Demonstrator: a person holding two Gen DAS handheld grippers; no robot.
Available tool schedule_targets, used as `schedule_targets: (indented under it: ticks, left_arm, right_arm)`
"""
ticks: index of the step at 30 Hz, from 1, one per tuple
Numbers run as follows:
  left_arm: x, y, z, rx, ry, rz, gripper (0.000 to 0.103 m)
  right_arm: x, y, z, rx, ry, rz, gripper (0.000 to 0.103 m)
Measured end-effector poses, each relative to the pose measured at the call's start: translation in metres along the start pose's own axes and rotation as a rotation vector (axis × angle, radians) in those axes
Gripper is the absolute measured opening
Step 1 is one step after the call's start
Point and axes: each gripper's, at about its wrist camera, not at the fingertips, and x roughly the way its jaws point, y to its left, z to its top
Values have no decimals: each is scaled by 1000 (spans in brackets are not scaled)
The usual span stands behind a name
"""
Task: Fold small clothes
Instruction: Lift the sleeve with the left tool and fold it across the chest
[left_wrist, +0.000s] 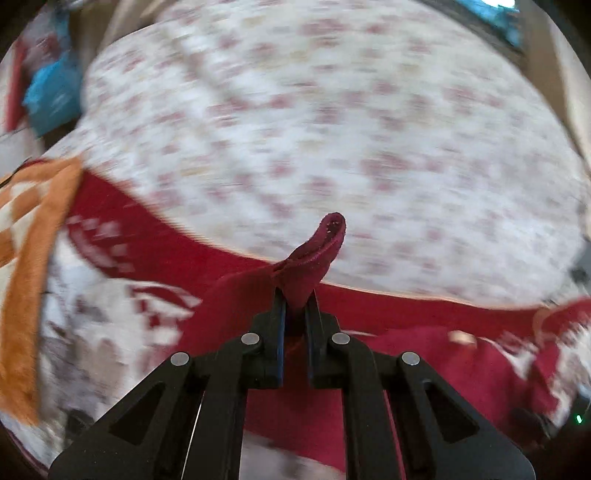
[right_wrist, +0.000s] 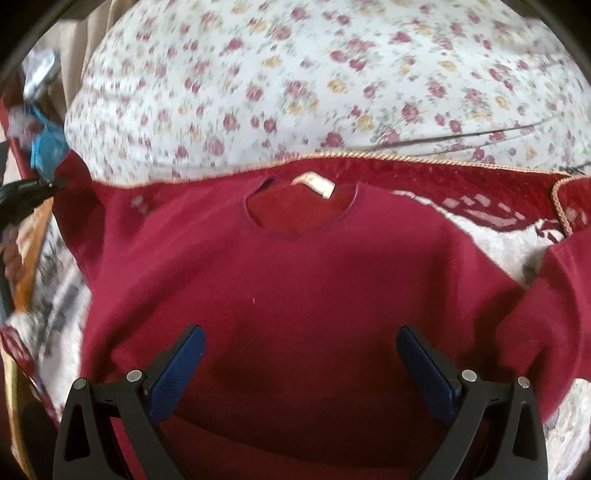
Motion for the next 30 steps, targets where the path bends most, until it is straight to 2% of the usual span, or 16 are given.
schedule_targets:
  ticks: [2, 6, 10, 15, 18, 20, 22, 23, 24, 26, 28, 30]
  left_arm:
    - [-6, -47, -11, 41, 12, -82, 7]
    - [8, -123, -35, 117, 75, -176, 7]
    - [36, -176, -71, 147, 167, -213, 7]
    - [58, -208, -109, 204, 222, -207, 7]
    - [57, -202, -115, 225, 253, -211, 8]
    - [47, -191, -110, 222, 270, -235, 11]
    - [30, -177, -106, 221, 244, -254, 22]
    - [15, -162, -102, 221, 208, -243, 33]
    - [6, -150, -102, 221, 181, -217, 45]
    - [-10, -120, -103, 221, 122, -124, 53]
    - [-13, -99, -106, 215, 103, -66, 53]
    - [-8, -75, -110, 177, 117, -20, 53]
  right_arm:
    - [-10, -5, 4, 15, -29, -7, 103]
    - [-26, -15, 8, 33, -70, -47, 103]
    - [-35, -32, 10, 72, -81, -70, 103]
    - [-41, -52, 13, 120, -95, -94, 103]
    - [-46, -59, 14, 133, -121, -141, 103]
    - [-46, -61, 14, 141, -119, -133, 103]
    - [-46, -62, 13, 149, -121, -110, 103]
    - [-45, -61, 14, 150, -123, -94, 103]
    - [-44, -60, 14, 150, -119, -75, 103]
    - [-40, -54, 17, 151, -106, -22, 103]
    - [-34, -47, 23, 155, -88, 22, 103]
    - [-28, -40, 30, 154, -76, 65, 103]
